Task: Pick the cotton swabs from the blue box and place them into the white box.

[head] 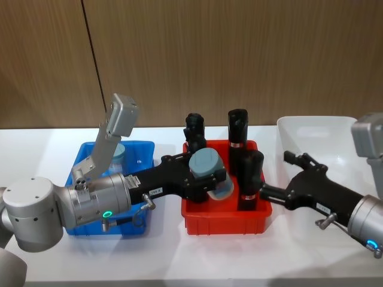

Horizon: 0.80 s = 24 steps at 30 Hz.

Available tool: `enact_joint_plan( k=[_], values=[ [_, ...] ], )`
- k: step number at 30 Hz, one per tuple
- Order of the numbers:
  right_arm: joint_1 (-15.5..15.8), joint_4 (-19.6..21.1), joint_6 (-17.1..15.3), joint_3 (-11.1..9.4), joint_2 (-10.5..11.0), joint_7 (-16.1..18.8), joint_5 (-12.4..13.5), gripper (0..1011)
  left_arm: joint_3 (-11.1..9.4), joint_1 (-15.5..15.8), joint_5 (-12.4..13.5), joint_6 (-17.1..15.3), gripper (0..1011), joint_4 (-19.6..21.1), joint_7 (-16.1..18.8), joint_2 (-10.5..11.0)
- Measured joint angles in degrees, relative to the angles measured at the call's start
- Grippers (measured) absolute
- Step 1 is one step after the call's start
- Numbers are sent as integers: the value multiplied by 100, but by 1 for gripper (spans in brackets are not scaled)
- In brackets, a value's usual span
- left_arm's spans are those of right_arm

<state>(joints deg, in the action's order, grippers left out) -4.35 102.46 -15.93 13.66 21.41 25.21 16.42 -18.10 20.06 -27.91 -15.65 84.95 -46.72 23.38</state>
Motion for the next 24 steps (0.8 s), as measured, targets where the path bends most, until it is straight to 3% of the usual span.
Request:
enact_joint_plan(
  k=[9,24],
  values=[
    [-268,-179,-416,62,42,779,-56,1001,0,0,1,0,664,0,0,0],
    [-666,-593,-653,209,-65,1413,-194,1001,0,0,1,-1,664,0,1,0]
  ],
)
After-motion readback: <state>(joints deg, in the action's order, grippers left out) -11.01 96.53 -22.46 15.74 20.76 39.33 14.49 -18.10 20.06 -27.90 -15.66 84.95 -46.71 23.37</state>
